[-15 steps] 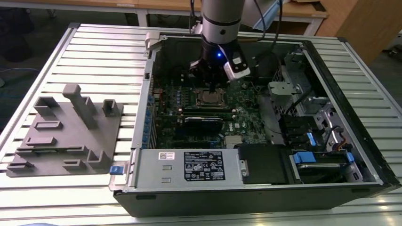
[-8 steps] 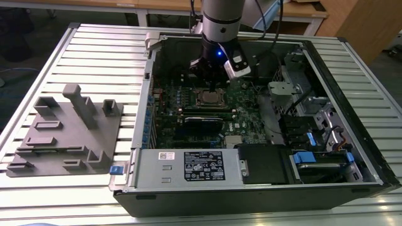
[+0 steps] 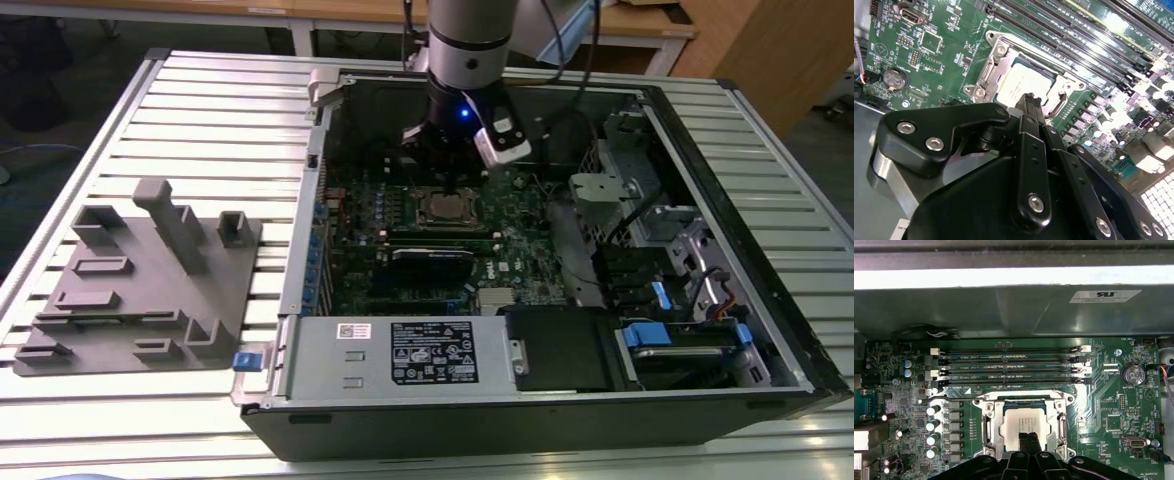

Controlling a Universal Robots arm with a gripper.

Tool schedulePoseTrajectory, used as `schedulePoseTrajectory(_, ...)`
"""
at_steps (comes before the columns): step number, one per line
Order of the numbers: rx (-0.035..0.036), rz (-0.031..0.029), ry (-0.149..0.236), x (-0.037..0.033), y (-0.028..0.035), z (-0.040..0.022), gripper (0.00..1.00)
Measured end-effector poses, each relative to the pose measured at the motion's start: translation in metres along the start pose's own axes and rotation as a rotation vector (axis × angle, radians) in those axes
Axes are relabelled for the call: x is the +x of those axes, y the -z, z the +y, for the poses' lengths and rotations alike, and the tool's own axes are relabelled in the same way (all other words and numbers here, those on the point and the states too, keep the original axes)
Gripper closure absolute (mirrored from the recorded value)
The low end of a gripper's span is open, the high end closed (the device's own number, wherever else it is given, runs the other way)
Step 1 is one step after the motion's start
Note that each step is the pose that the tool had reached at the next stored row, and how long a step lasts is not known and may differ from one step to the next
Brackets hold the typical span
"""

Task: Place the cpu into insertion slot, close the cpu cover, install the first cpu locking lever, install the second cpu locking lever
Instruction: 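Install the first cpu locking lever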

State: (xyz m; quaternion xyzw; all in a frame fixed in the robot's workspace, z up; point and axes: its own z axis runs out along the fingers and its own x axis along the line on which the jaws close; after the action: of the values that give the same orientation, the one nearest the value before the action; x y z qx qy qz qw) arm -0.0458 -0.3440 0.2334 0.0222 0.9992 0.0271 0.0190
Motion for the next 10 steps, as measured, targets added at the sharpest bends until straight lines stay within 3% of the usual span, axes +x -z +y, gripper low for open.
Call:
schedulePoseTrajectory(3, -0.0001, -0.0006, 0.000, 0.0035, 0.0001, -0.0001, 0.89)
schedulePoseTrajectory(10, -0.0002, -0.0006, 0.000, 0.0039, 0.0005, -0.0002, 0.89)
